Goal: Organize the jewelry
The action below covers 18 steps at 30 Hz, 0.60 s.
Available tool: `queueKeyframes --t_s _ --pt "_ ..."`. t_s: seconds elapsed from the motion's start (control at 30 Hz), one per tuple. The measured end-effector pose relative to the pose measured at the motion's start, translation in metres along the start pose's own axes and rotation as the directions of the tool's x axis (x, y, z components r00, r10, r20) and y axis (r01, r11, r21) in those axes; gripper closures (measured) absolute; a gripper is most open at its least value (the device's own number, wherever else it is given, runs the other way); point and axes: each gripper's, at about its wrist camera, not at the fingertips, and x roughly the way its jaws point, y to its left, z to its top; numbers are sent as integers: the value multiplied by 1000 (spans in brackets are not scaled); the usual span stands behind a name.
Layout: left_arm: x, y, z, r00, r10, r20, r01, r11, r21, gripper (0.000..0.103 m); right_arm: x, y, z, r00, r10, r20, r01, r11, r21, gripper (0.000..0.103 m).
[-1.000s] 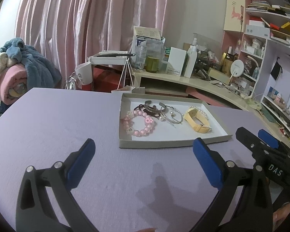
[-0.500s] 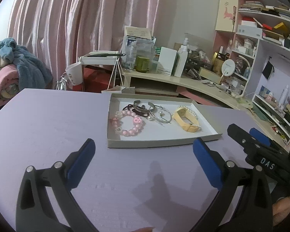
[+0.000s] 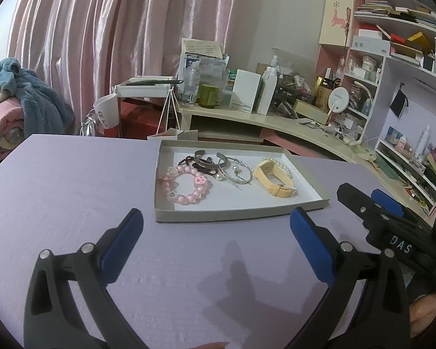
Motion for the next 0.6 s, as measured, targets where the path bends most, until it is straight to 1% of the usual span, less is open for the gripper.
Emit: queueKeyframes --t_s 0.6 --pt "0 7 0 999 35 -6 -35 999 -18 2 2 3 -2 1000 9 -6 -10 1000 -9 1"
